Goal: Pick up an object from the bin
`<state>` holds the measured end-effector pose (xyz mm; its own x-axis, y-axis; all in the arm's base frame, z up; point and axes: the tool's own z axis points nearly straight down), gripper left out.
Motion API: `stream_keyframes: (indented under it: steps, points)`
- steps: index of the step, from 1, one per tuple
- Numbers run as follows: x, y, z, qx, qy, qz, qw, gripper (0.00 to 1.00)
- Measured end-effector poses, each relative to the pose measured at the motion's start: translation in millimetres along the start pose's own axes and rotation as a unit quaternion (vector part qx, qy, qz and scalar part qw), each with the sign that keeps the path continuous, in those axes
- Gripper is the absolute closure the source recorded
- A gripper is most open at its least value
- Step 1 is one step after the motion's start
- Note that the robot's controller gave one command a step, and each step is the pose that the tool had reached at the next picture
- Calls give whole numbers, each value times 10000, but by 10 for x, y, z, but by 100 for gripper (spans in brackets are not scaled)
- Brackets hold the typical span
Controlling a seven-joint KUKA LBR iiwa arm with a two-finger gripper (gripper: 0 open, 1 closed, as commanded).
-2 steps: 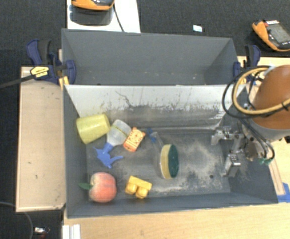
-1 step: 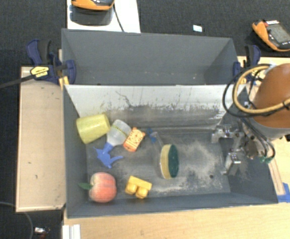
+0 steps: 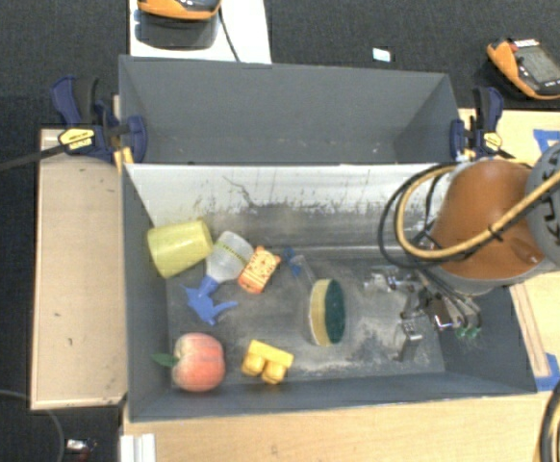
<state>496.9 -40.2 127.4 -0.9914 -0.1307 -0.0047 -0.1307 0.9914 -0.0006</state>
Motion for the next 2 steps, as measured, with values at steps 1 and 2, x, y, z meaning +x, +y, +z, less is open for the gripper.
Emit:
stream_keyframes:
  steps: [1, 2]
  points:
    - [4, 362, -154, 8, -4, -2077, 9782, 0]
    - [-379, 801, 144, -29, -5, -2647, 9643, 0]
